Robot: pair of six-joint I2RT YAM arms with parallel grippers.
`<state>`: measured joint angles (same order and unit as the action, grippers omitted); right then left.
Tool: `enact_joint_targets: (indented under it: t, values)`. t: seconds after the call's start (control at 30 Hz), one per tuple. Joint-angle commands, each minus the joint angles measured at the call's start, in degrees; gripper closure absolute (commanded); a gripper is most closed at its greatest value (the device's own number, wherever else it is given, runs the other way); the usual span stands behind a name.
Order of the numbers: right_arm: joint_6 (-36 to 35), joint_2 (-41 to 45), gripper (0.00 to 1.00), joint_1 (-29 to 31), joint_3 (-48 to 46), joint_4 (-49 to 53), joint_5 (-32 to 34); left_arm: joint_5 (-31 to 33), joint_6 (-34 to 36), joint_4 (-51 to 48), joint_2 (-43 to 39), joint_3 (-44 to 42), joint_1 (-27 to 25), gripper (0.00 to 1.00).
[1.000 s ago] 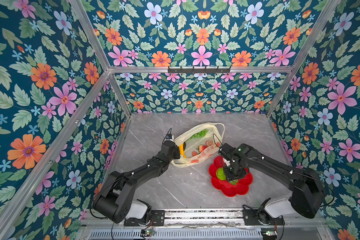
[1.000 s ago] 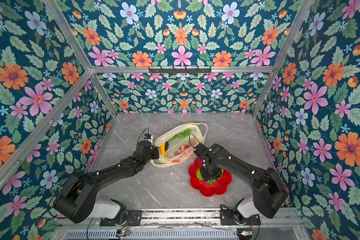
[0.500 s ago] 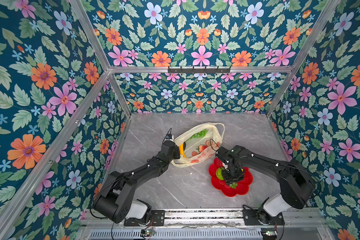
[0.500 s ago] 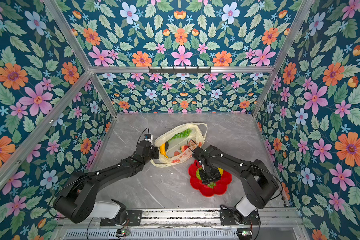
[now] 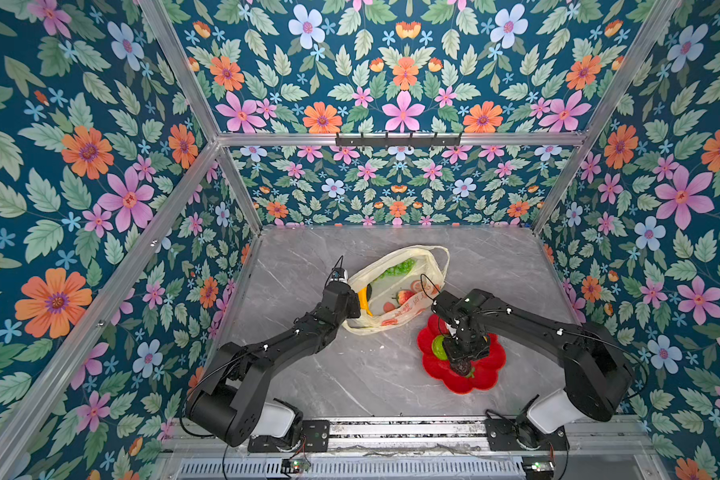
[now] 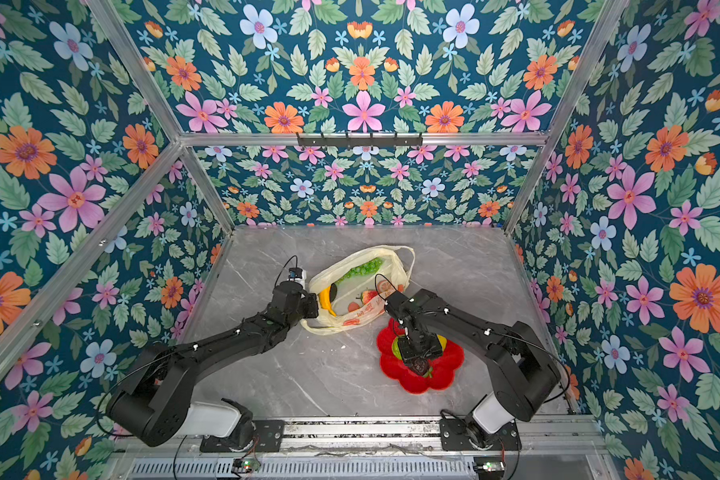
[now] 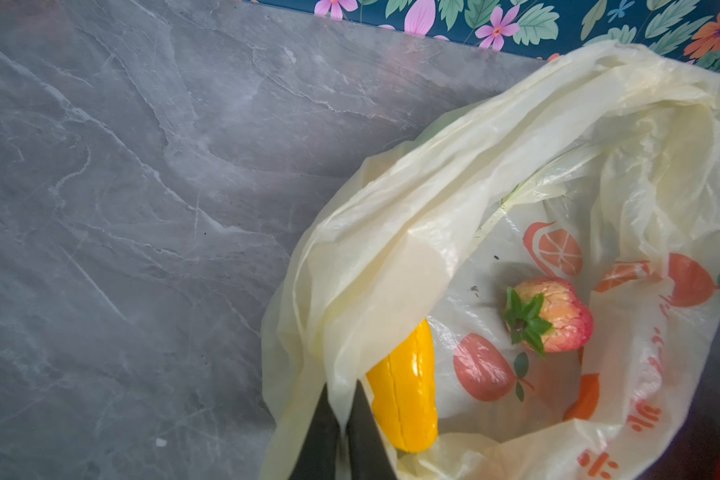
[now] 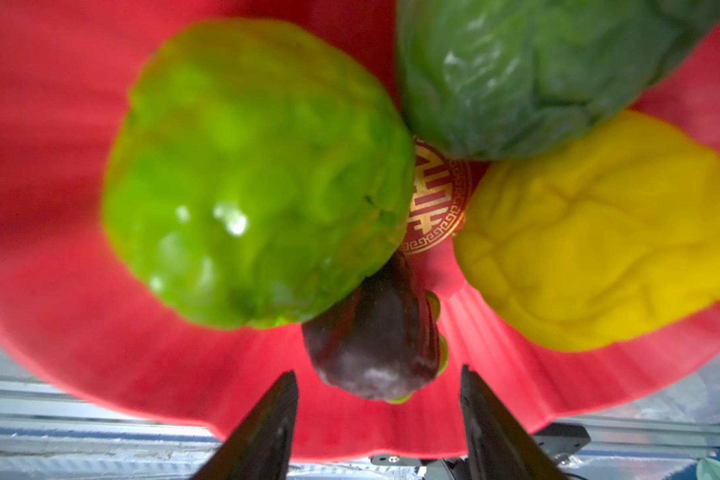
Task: Take the fake fruits out of the plastic bag
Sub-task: 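Lower the plum onto the red plate beside the fruits and open, then raise the open right gripper and move it back over the bag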
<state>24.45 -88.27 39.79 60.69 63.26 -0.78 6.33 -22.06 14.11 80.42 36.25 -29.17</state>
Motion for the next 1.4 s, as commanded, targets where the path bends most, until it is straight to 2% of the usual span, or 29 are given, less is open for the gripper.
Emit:
enact_joint_targets:
  t: [0.0,0.2,0.47,0.63,0.97,1.17,1.37]
  values:
    - [0.6,1.6,0.37,0.1,1.4,2.3,1.9,-0.1,0.9,0.0,0.2,0.5,0.0,0.9]
    - [0.8,3.5,0.38,0.1,7.1,1.1,3.8,0.8,1.2,0.0,0.0,0.7,-1.2,0.92]
    - [2.4,0.1,0.44,0.1,15.6,-9.5,2.5,2.4,0.9,0.6,-0.6,0.2,-1.9,0.94]
    - [4.3,-2.7,0.47,0.7,17.1,-19.2,-0.4,0.9,0.1,3.3,-2.2,-1.6,-1.9,0.96]
    - [8.0,-6.2,0.5,0.8,15.5,-33.0,-4.9,2.7,-1.6,3.8,-2.9,-2.6,-1.0,0.99]
    - [8.3,-11.9,0.52,1.0,16.9,-34.7,-4.9,3.5,-1.1,3.6,-3.1,-2.8,-0.7,1.0]
    - [8.8,-17.2,0.54,1.3,21.0,-34.5,-3.6,4.6,0.5,2.4,-2.8,-1.6,-2.6,1.0]
